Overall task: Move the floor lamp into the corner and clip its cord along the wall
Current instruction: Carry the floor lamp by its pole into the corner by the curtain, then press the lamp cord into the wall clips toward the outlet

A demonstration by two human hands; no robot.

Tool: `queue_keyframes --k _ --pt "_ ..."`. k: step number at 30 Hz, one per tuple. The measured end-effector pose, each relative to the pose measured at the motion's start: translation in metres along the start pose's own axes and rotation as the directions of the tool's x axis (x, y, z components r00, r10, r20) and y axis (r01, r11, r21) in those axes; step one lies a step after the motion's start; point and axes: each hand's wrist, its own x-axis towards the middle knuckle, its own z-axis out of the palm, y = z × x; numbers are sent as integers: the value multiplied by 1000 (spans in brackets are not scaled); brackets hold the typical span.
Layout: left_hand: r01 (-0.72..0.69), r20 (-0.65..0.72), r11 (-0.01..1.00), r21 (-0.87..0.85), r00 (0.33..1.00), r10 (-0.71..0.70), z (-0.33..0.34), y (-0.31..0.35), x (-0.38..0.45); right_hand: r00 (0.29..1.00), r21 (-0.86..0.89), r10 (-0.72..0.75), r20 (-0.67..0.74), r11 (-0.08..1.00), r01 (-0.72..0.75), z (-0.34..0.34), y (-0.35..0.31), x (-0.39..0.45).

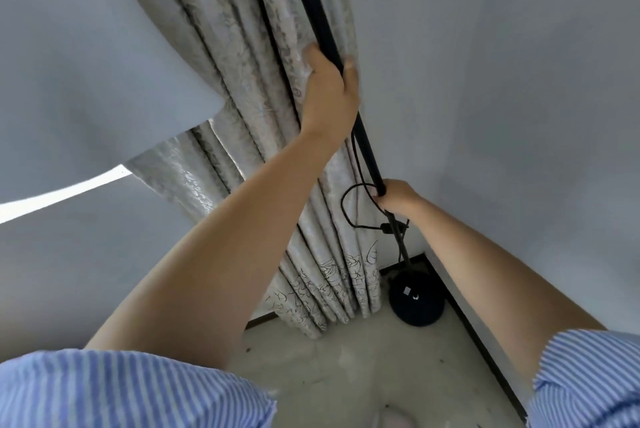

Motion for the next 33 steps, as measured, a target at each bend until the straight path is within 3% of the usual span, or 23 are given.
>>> queue_keyframes --k 4,9,13,16,21,24,28,33 --pt "54 120 995 -87 992 -43 15 0 -5 983 194 119 -139 977 -91 -25 37 -29" --pt "170 231 983 -62 961 -152 43 -11 -20 897 488 281 -342 869 -86 -39 90 -117" --pt "79 211 997 -4 974 -77 58 -3 -29 890 552 345 -299 823 -133 -26 99 -200" --pt "41 267 999 16 963 -44 61 7 -31 897 564 357 -262 811 -158 -6 91 -250" --pt "11 391 997 70 920 -37 55 9 -52 884 594 339 -321 799 -91 36 68 -318" --pt "-81 556 974 210 829 -51 43 -10 -99 866 656 366 -340 752 -61 64 61 -356" --pt "-278 799 895 349 587 -129 23 -48 -181 863 700 399 -308 709 -78 105 59 -410" --pt "-367 921 885 287 359 -150 -7 -72 -241 867 653 389 -311 750 -103 135 48 -453"
